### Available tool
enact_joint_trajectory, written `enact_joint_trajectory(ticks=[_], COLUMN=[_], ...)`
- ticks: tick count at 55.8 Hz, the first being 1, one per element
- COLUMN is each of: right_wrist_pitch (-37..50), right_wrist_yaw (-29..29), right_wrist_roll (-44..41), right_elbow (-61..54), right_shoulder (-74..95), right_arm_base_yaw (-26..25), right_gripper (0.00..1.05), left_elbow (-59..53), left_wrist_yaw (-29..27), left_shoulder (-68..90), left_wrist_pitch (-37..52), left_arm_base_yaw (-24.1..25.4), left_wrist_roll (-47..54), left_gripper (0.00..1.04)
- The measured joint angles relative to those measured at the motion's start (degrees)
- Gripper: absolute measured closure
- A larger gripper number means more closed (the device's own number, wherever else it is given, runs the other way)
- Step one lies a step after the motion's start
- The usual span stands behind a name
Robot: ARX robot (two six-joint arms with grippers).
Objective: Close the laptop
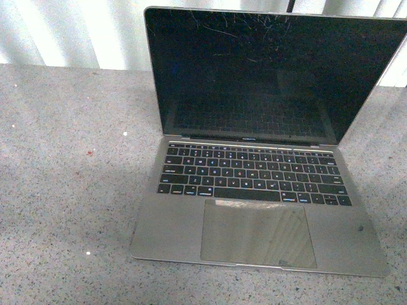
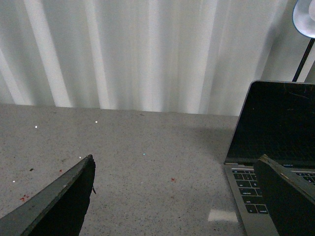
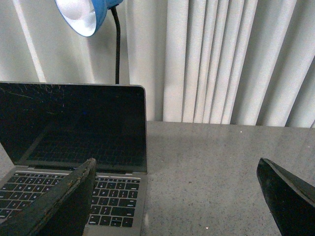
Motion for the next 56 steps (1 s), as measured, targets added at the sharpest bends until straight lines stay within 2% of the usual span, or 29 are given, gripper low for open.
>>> enact_joint_trajectory(ticks=[56], right_wrist_pitch=[0.0], right_wrist_yaw=[0.0], right_wrist_roll=[0.0], right_elbow=[0.0], right_shoulder=[0.0], right_arm_base_yaw=[0.0], right_gripper=[0.07], left_elbow=[0.0], left_wrist_yaw=[0.0], left_shoulder=[0.0], left_wrist_pitch=[0.0], left_arm_base_yaw=[0.0], left_wrist_roll=[0.0], left_gripper=[0.07])
